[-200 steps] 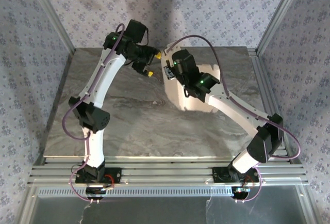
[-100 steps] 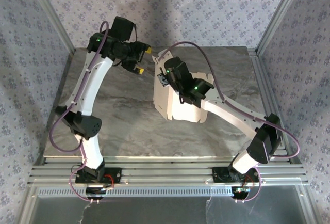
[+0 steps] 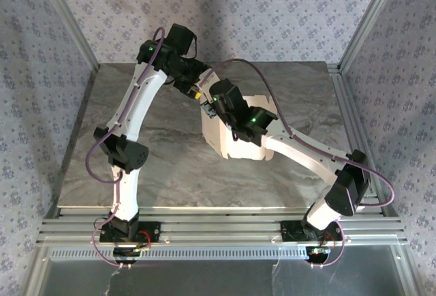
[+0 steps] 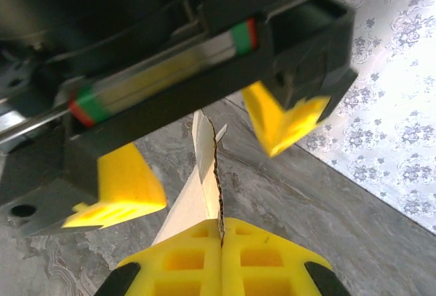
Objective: Fold the paper box
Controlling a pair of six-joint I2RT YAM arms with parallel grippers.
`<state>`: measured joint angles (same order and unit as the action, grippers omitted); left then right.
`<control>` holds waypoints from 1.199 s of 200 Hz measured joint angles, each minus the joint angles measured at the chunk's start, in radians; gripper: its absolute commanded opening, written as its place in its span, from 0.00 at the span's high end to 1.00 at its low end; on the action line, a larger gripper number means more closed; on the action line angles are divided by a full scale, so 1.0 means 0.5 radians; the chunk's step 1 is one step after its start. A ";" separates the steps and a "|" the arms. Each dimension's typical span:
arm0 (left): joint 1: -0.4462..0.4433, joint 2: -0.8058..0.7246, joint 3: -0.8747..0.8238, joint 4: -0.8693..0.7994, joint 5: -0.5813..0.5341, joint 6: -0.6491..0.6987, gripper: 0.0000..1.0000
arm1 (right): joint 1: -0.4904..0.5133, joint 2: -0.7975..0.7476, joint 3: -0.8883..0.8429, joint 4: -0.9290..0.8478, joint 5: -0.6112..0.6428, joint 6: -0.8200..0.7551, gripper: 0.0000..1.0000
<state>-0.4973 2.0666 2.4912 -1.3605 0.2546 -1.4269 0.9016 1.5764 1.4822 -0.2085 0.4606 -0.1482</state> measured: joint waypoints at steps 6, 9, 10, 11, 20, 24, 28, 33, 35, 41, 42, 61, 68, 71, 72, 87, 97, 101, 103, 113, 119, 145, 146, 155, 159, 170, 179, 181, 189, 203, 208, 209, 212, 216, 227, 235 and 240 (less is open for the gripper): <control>-0.002 -0.001 -0.009 -0.009 0.000 0.021 0.42 | 0.003 0.000 0.001 0.001 0.008 -0.009 1.00; -0.002 -0.001 -0.014 -0.013 0.000 0.021 0.42 | 0.005 0.000 0.002 0.001 0.010 -0.017 1.00; -0.003 -0.001 -0.016 -0.014 0.000 0.025 0.43 | 0.008 0.000 0.003 0.001 0.012 -0.021 1.00; -0.004 -0.001 -0.019 -0.017 0.000 0.034 0.43 | 0.008 0.000 0.003 0.001 0.014 -0.021 1.00; -0.005 -0.001 -0.041 -0.031 -0.001 0.066 0.46 | 0.018 0.000 0.004 0.005 0.022 -0.042 1.00; -0.005 -0.001 -0.053 -0.037 -0.001 0.069 0.49 | 0.026 0.000 0.005 0.007 0.027 -0.055 1.00; -0.005 -0.001 -0.066 -0.049 -0.002 0.084 0.51 | 0.033 0.002 0.007 0.007 0.032 -0.064 1.00; -0.005 -0.001 -0.085 -0.058 -0.002 0.109 0.56 | 0.043 0.004 0.011 0.008 0.037 -0.076 1.00; -0.005 -0.001 -0.090 -0.062 -0.002 0.104 0.58 | 0.049 0.005 0.014 0.008 0.040 -0.085 1.00; -0.005 -0.001 -0.111 -0.071 -0.002 0.126 0.63 | 0.061 0.008 0.021 0.008 0.046 -0.099 1.00; -0.005 -0.001 -0.116 -0.072 -0.002 0.118 0.65 | 0.064 0.010 0.022 0.009 0.047 -0.105 1.00; 0.000 -0.001 -0.172 -0.088 -0.002 0.166 0.96 | 0.101 0.021 0.034 0.007 0.057 -0.142 1.00; 0.005 -0.001 -0.180 -0.084 -0.002 0.182 1.00 | 0.113 0.027 0.034 -0.002 0.060 -0.156 1.00; 0.010 -0.001 -0.182 -0.082 -0.002 0.181 1.00 | 0.121 0.032 0.038 -0.009 0.063 -0.159 0.96; 0.012 -0.001 -0.182 -0.082 -0.002 0.194 1.00 | 0.122 0.034 0.040 -0.011 0.064 -0.160 0.94; 0.027 -0.007 -0.188 -0.083 -0.002 0.227 1.00 | 0.141 0.085 0.134 -0.101 0.111 -0.159 0.53; 0.042 -0.021 -0.195 -0.069 -0.022 0.268 1.00 | 0.141 0.137 0.289 -0.204 0.155 -0.133 0.29; 0.051 -0.028 -0.201 -0.056 -0.024 0.283 1.00 | 0.139 0.159 0.367 -0.246 0.172 -0.127 0.24; 0.056 -0.034 -0.202 -0.047 -0.027 0.297 1.00 | 0.138 0.164 0.395 -0.264 0.175 -0.114 0.22; 0.081 -0.053 -0.204 -0.009 -0.040 0.365 1.00 | 0.133 0.193 0.609 -0.397 0.214 -0.069 0.17; 0.096 -0.066 -0.203 0.014 -0.051 0.423 1.00 | 0.127 0.193 0.723 -0.462 0.222 -0.035 0.16; 0.144 -0.147 -0.194 0.116 -0.111 0.779 1.00 | 0.079 0.110 1.131 -0.661 0.246 0.131 0.09; 0.145 -0.149 -0.194 0.121 -0.111 0.788 1.00 | 0.074 0.101 1.143 -0.670 0.247 0.135 0.09; 0.145 -0.179 -0.194 0.168 -0.131 0.921 1.00 | 0.034 0.029 1.193 -0.725 0.256 0.206 0.07; 0.140 -0.194 -0.194 0.190 -0.140 1.001 1.00 | 0.002 -0.005 1.213 -0.756 0.251 0.261 0.07; 0.114 -0.236 -0.197 0.258 -0.168 1.192 1.00 | -0.103 -0.081 1.275 -0.861 0.224 0.404 0.09; 0.072 -0.286 -0.222 0.328 -0.219 1.385 1.00 | -0.261 -0.120 1.350 -0.967 0.135 0.580 0.12; 0.063 -0.298 -0.230 0.345 -0.228 1.416 1.00 | -0.287 -0.124 1.359 -0.984 0.126 0.607 0.12; 0.010 -0.354 -0.274 0.410 -0.269 1.591 1.00 | -0.474 -0.150 1.407 -1.067 0.018 0.791 0.13; -0.098 -0.466 -0.391 0.523 -0.354 1.890 1.00 | -0.797 -0.178 1.415 -1.189 -0.222 1.122 0.15; -0.140 -0.513 -0.458 0.577 -0.381 2.000 1.00 | -0.914 -0.182 1.398 -1.229 -0.326 1.250 0.15; -0.150 -0.529 -0.480 0.592 -0.389 2.027 1.00 | -0.942 -0.182 1.392 -1.233 -0.350 1.283 0.15; -0.173 -0.565 -0.535 0.636 -0.405 2.102 1.00 | -1.001 -0.184 1.373 -1.247 -0.417 1.366 0.15; -0.205 -0.616 -0.618 0.690 -0.427 2.182 1.00 | -1.064 -0.188 1.348 -1.266 -0.489 1.446 0.15; -0.294 -0.762 -0.881 0.868 -0.495 2.409 1.00 | -1.237 -0.192 1.223 -1.295 -0.754 1.742 0.14; -0.352 -0.888 -1.124 1.035 -0.549 2.573 1.00 | -1.318 -0.192 1.118 -1.296 -0.927 1.929 0.13; -0.383 -0.963 -1.278 1.148 -0.580 2.679 1.00 | -1.360 -0.189 1.039 -1.286 -1.044 2.055 0.11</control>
<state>-0.6888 1.5852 1.8523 -0.7864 -0.0353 -0.0872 0.2218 1.4818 2.0018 -0.8516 -0.0612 0.8795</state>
